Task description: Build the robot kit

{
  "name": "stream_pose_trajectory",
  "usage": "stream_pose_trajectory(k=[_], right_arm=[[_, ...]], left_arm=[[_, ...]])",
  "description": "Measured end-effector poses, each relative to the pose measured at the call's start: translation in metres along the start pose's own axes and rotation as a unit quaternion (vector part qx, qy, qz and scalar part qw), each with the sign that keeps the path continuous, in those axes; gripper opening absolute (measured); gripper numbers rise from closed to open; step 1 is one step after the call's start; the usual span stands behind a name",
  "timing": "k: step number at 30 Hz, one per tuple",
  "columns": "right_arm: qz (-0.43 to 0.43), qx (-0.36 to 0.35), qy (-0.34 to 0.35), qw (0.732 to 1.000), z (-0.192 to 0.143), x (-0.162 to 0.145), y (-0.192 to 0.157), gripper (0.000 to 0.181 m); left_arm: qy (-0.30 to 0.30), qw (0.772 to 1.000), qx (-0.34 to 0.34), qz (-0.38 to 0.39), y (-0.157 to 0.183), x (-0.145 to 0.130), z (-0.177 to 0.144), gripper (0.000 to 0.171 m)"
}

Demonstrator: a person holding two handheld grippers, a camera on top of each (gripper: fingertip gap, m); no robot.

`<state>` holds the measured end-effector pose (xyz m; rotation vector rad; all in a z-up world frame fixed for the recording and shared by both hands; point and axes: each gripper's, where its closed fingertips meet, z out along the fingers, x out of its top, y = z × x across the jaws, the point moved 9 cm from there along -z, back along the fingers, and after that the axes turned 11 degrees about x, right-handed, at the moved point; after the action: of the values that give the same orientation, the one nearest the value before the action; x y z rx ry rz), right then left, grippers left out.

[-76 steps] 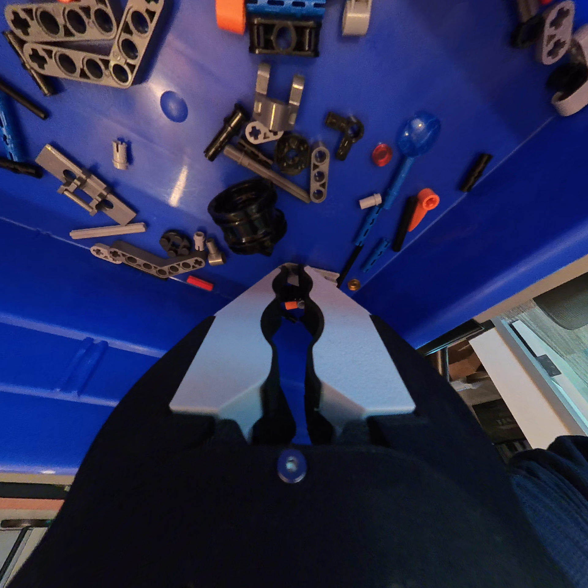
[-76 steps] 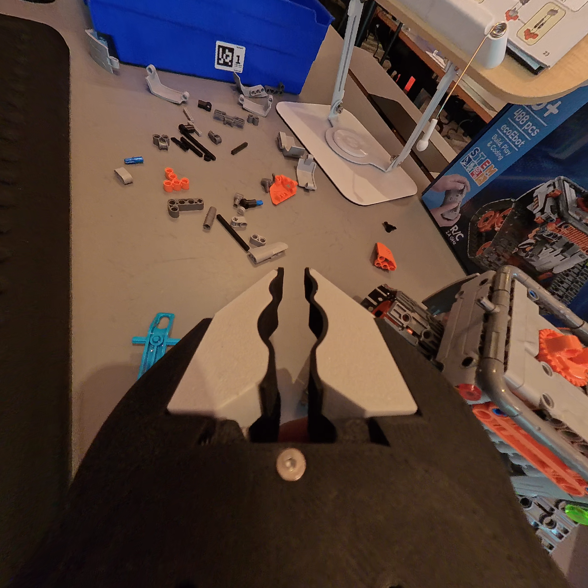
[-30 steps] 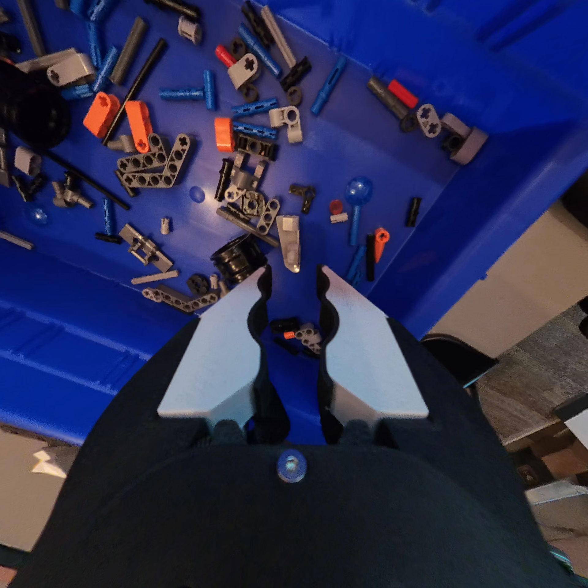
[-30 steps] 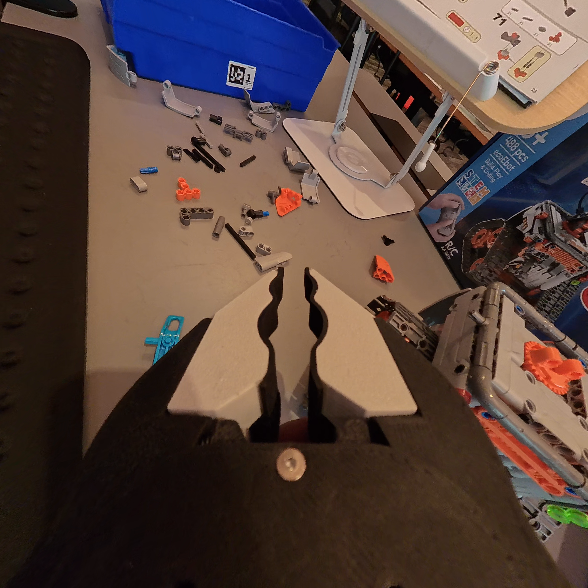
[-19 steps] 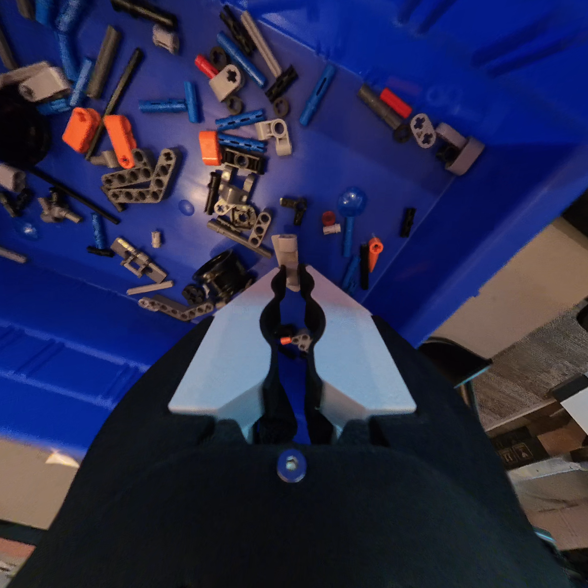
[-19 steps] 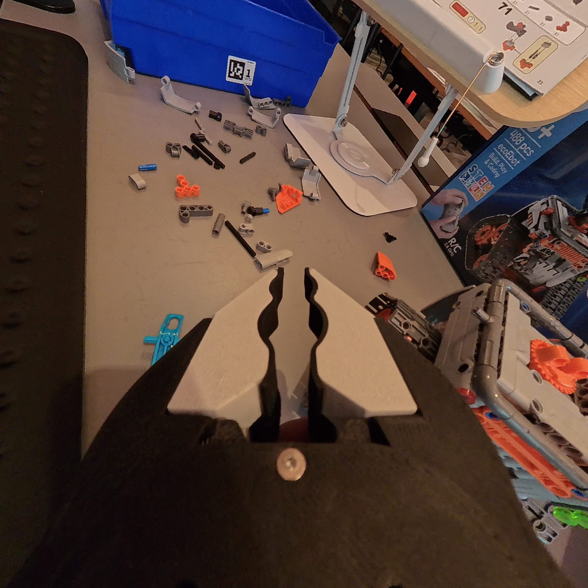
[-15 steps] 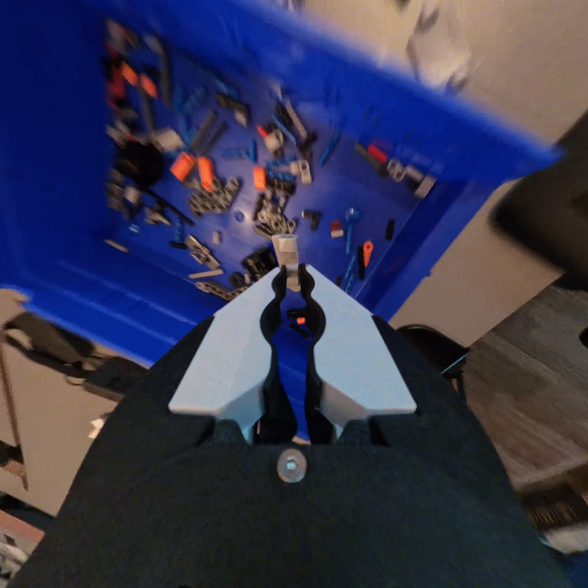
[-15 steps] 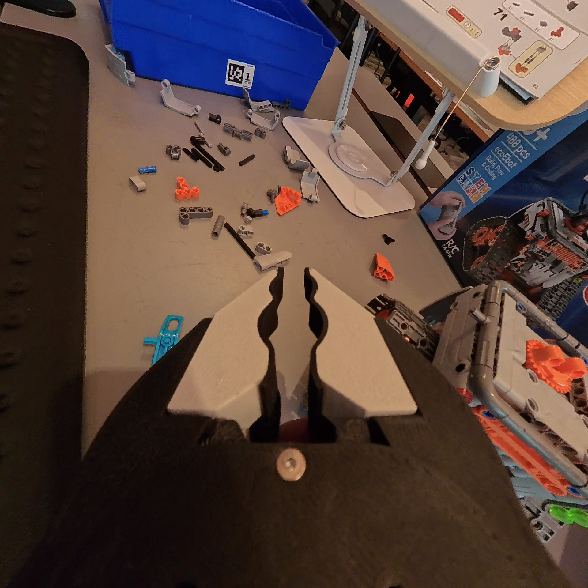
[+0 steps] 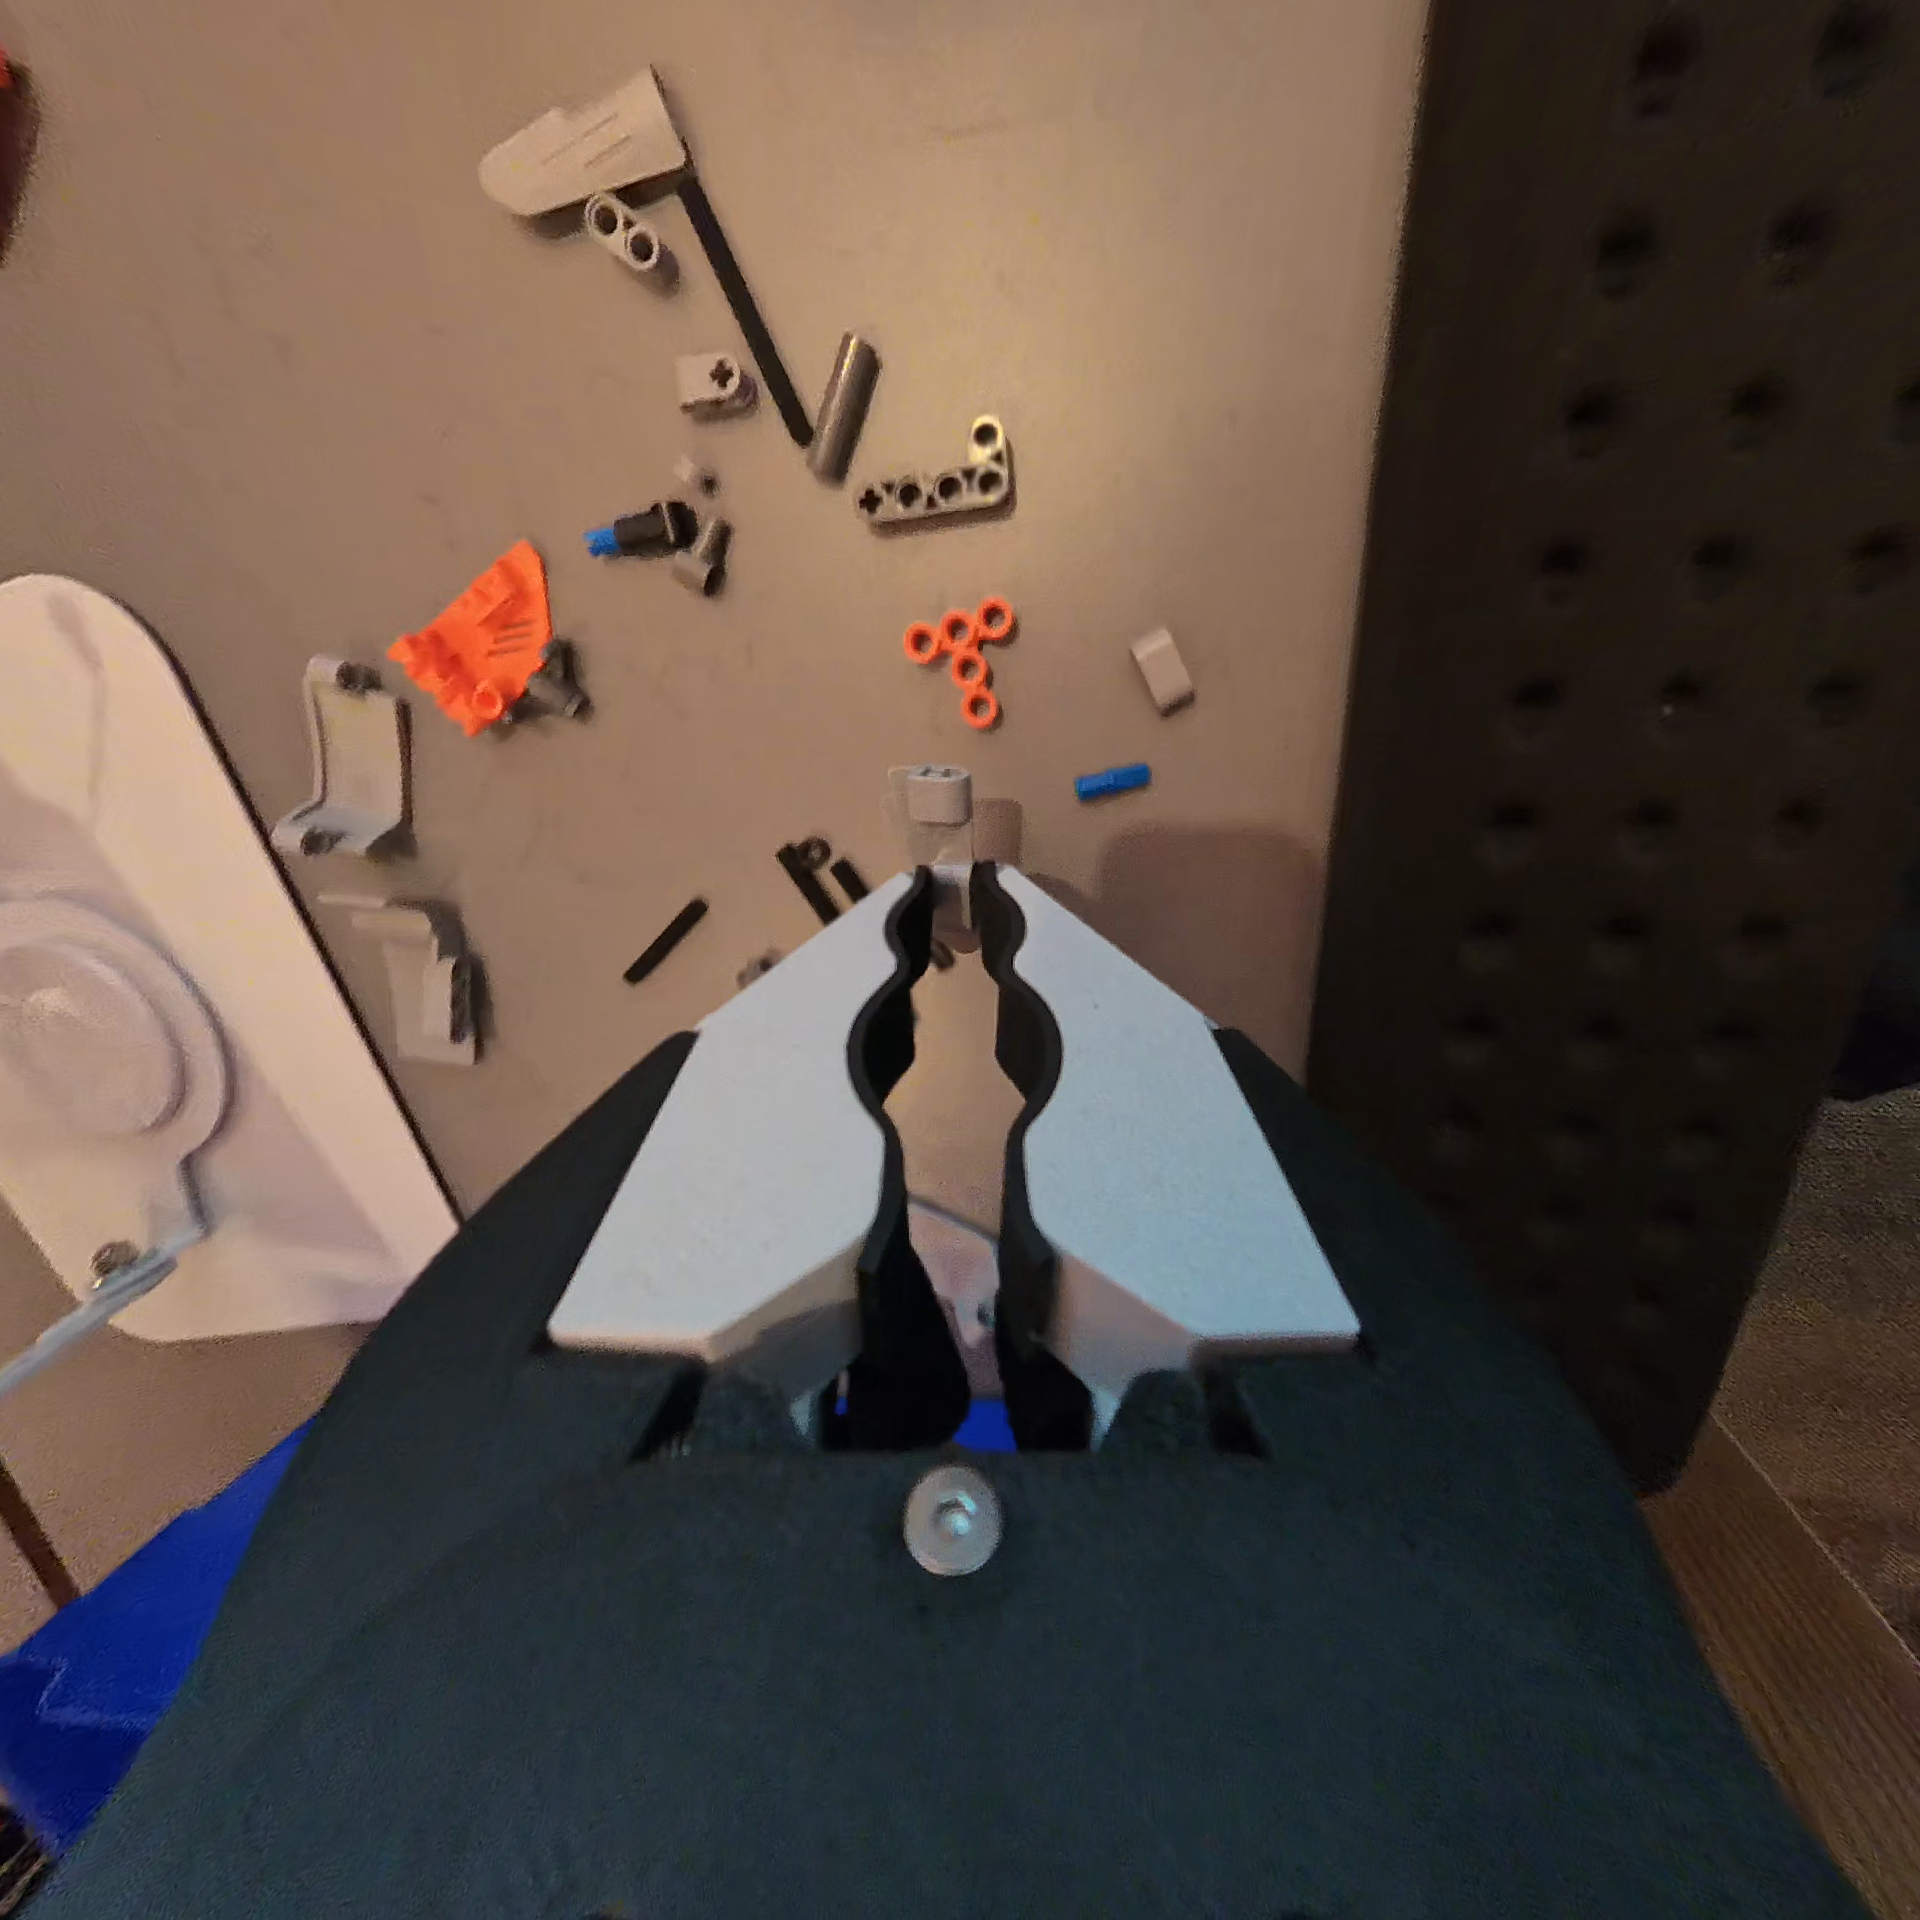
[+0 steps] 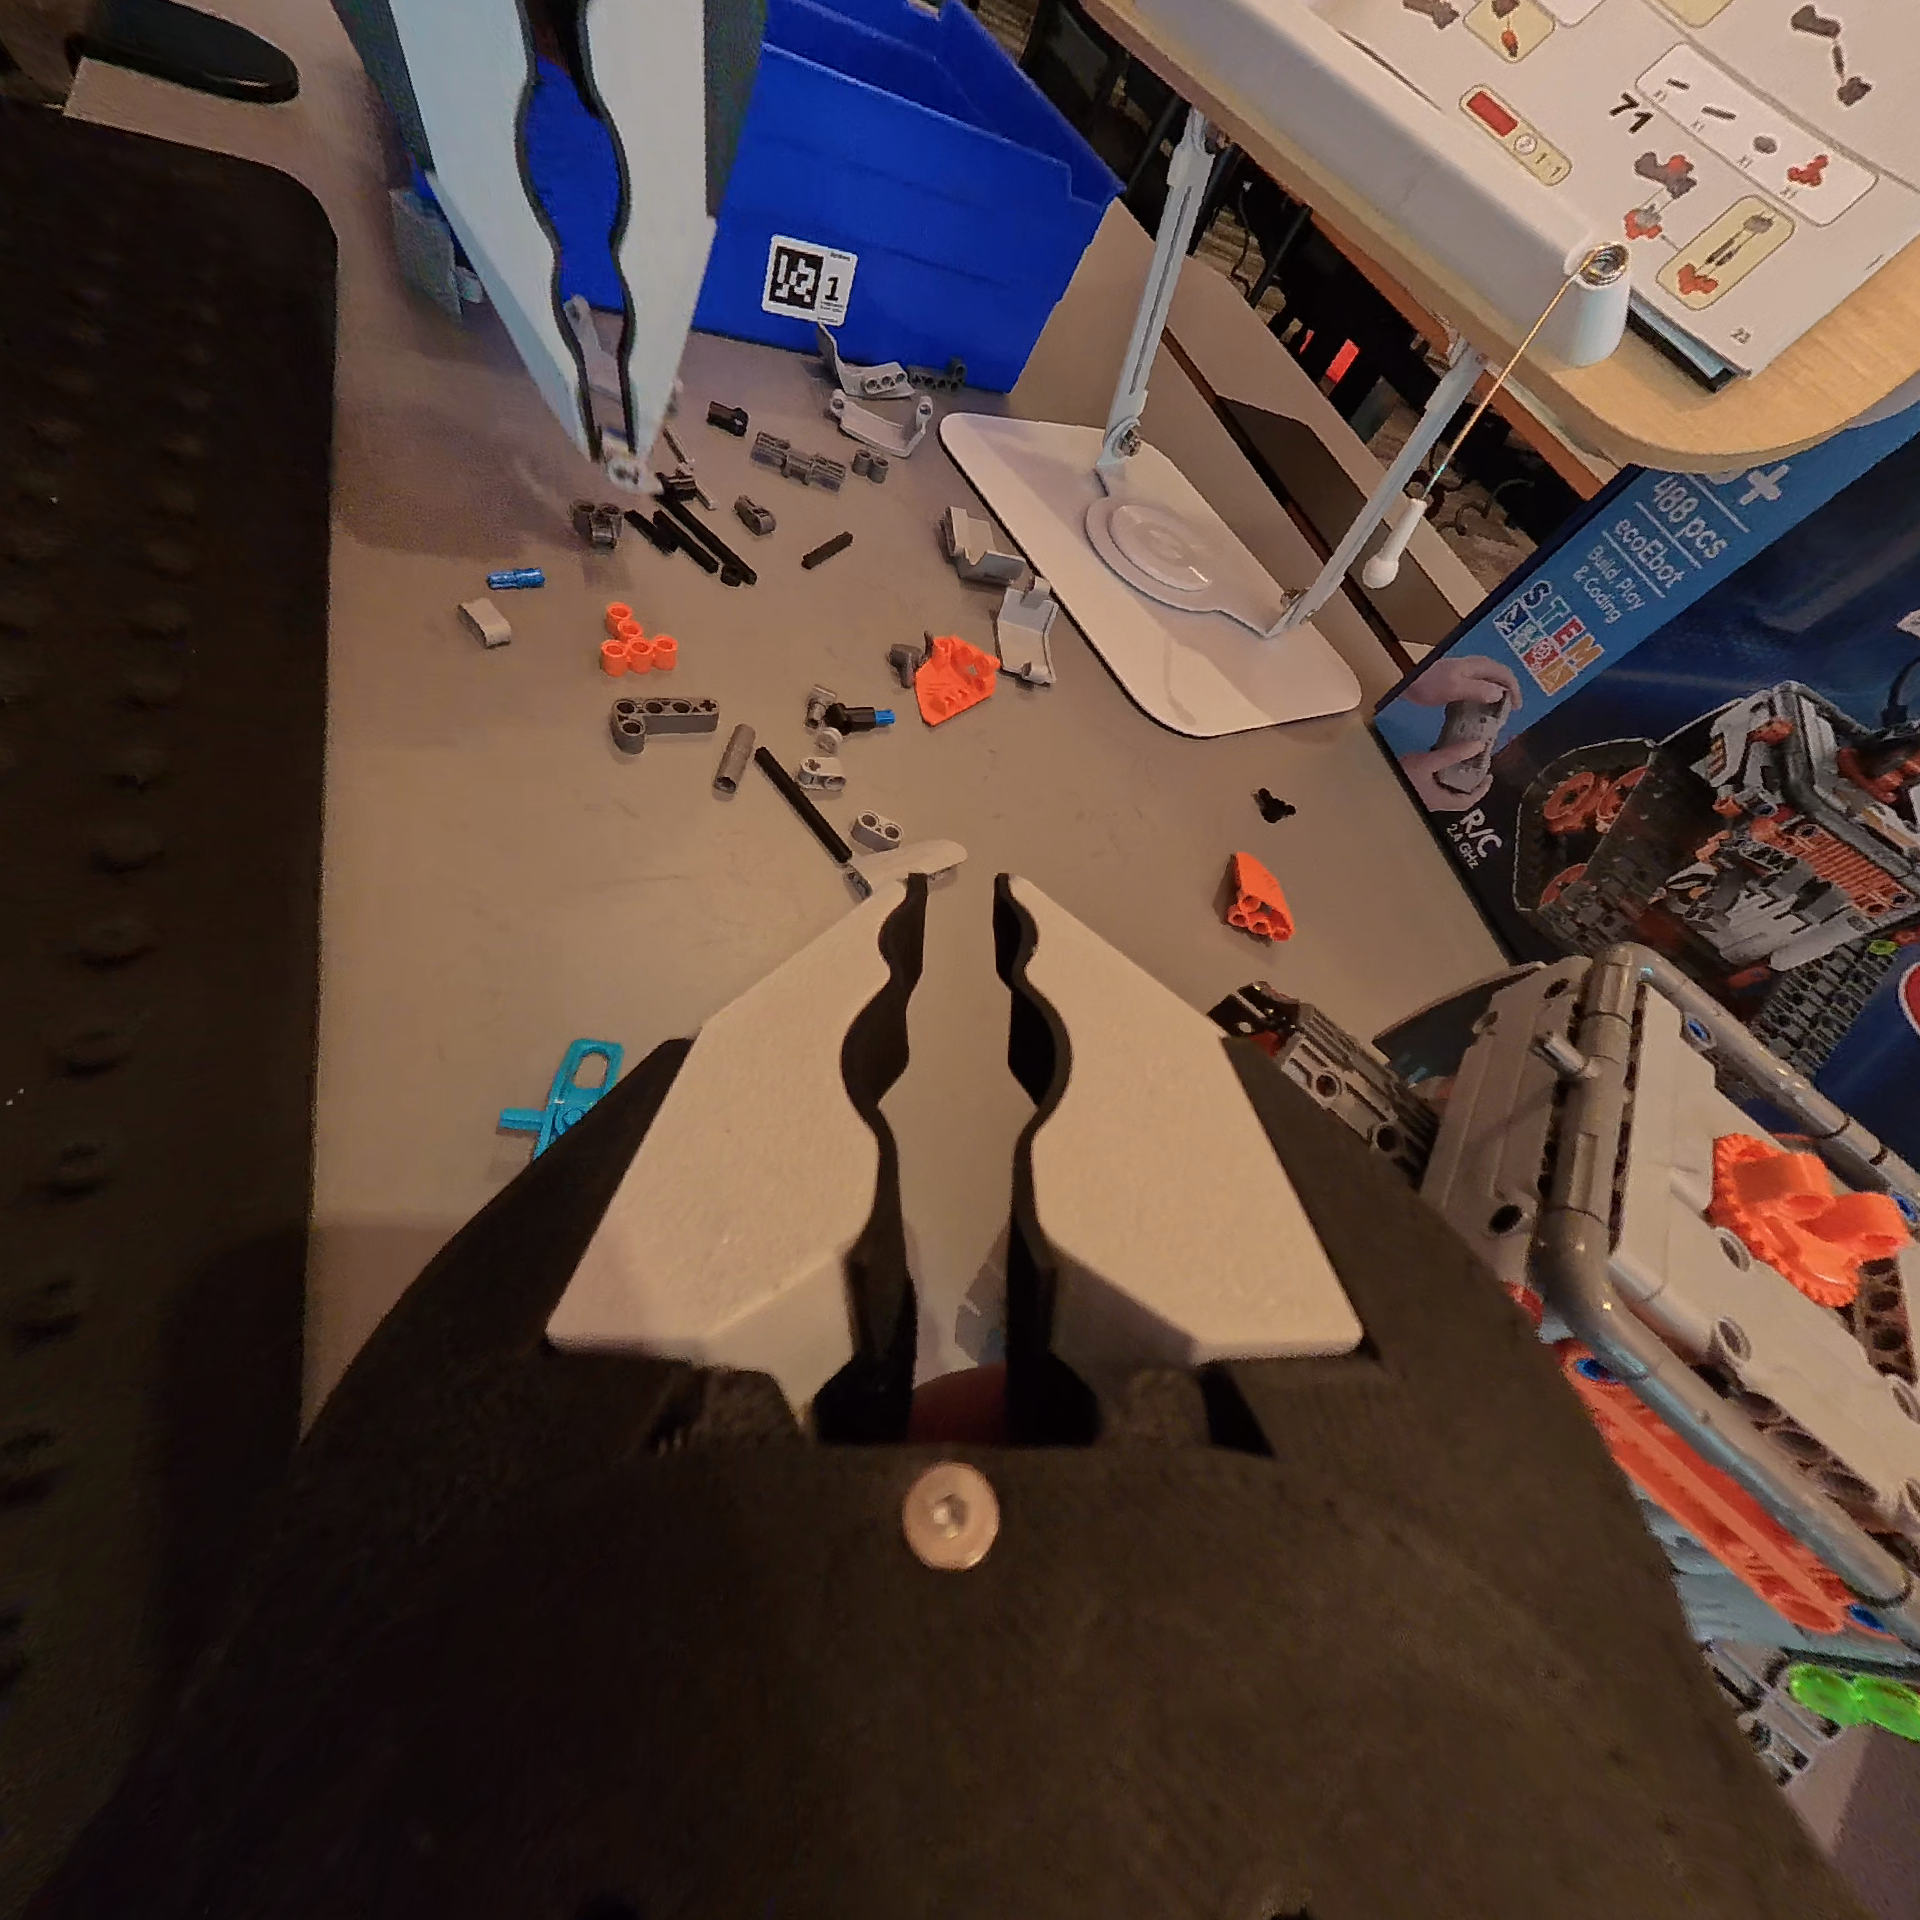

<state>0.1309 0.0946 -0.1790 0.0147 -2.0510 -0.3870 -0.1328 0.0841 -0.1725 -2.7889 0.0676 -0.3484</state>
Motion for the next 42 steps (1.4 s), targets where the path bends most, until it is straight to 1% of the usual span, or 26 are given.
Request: stream_pose_trajectory(k=[1, 2, 3, 4, 5, 7, 9, 11, 13, 14, 16, 18, 21, 23, 27, 30, 33, 35, 37, 38, 41, 42], right_arm=[[-0.001, 0.002, 0.000, 1.000, 0.000, 0.000, 0.000, 0.011], [0.000, 0.003, 0.000, 1.000, 0.001, 0.000, -0.001, 0.011], [0.000, 0.004, 0.001, 1.000, 0.001, 0.000, -0.001, 0.011], [0.000, 0.004, 0.002, 1.000, 0.000, 0.000, -0.001, 0.011], [0.000, 0.004, 0.003, 1.000, 0.000, 0.000, -0.001, 0.011], [0.002, 0.003, 0.002, 1.000, 0.000, 0.000, 0.000, 0.011], [0.006, 0.001, -0.001, 1.000, 0.001, -0.002, 0.001, 0.011], [0.010, -0.001, -0.003, 1.000, 0.002, -0.004, 0.003, 0.011], [0.015, -0.004, -0.008, 1.000, 0.002, -0.006, 0.005, 0.011], [0.018, -0.007, -0.009, 1.000, 0.002, -0.007, 0.007, 0.011], [0.027, -0.011, -0.007, 1.000, 0.001, -0.009, 0.009, 0.011], [0.033, -0.015, -0.006, 0.999, 0.000, -0.010, 0.012, 0.011], [0.042, -0.021, -0.012, 0.999, 0.001, -0.015, 0.014, 0.010], [0.048, -0.021, -0.016, 0.999, 0.002, -0.017, 0.016, 0.010], [0.054, -0.016, -0.025, 0.998, 0.006, -0.021, 0.017, 0.010], [0.053, -0.014, -0.029, 0.998, 0.008, -0.021, 0.017, 0.010], [0.052, -0.015, -0.025, 0.998, 0.006, -0.020, 0.016, 0.010], [0.053, -0.014, -0.020, 0.998, 0.005, -0.020, 0.016, 0.010], [0.054, -0.011, -0.016, 0.998, 0.004, -0.019, 0.016, 0.010], [0.054, -0.010, -0.015, 0.998, 0.004, -0.019, 0.016, 0.010], [0.051, -0.007, -0.013, 0.999, 0.003, -0.018, 0.014, 0.010], [0.050, -0.006, -0.012, 0.999, 0.003, -0.018, 0.014, 0.010]], left_arm=[[-0.006, 1.000, 0.002, 0.002, 0.001, 0.001, 0.008, 0.006], [-0.015, 1.000, -0.002, 0.009, 0.003, 0.000, 0.014, 0.010], [-0.016, 1.000, -0.007, 0.013, 0.005, 0.000, 0.018, 0.017], [-0.014, 1.000, -0.001, 0.004, 0.003, 0.000, 0.020, 0.026], [-0.013, 1.000, 0.000, -0.009, 0.002, -0.002, 0.018, 0.030], [0.009, 0.999, 0.014, -0.032, -0.006, -0.009, -0.001, 0.037], [0.032, 0.996, 0.045, -0.066, -0.020, -0.025, -0.035, 0.038], [0.040, 0.990, 0.098, -0.098, -0.040, -0.055, -0.074, 0.035], [0.005, 0.979, 0.159, -0.129, -0.061, -0.098, -0.105, 0.031], [-0.017, 0.973, 0.172, -0.150, -0.068, -0.122, -0.114, 0.029], [-0.062, 0.961, 0.178, -0.204, -0.080, -0.170, -0.122, 0.028], [-0.099, 0.954, 0.162, -0.232, -0.082, -0.209, -0.119, 0.025], [-0.122, 0.955, 0.109, -0.247, -0.073, -0.239, -0.105, 0.023], [-0.150, 0.958, 0.072, -0.233, -0.061, -0.247, -0.093, 0.023], [-0.217, 0.955, 0.046, -0.195, -0.049, -0.256, -0.071, 0.024], [-0.312, 0.939, 0.035, -0.139, -0.046, -0.272, -0.054, 0.026], [-0.369, 0.925, 0.001, -0.095, -0.044, -0.285, -0.039, 0.029], [-0.375, 0.923, -0.028, -0.081, -0.043, -0.287, -0.030, 0.031], [-0.396, 0.915, -0.046, -0.068, -0.045, -0.291, -0.025, 0.032], [-0.397, 0.914, -0.054, -0.065, -0.045, -0.290, -0.023, 0.032], [-0.414, 0.906, -0.070, -0.056, -0.045, -0.293, -0.015, 0.030], [-0.417, 0.903, -0.081, -0.058, -0.044, -0.293, -0.013, 0.025]])
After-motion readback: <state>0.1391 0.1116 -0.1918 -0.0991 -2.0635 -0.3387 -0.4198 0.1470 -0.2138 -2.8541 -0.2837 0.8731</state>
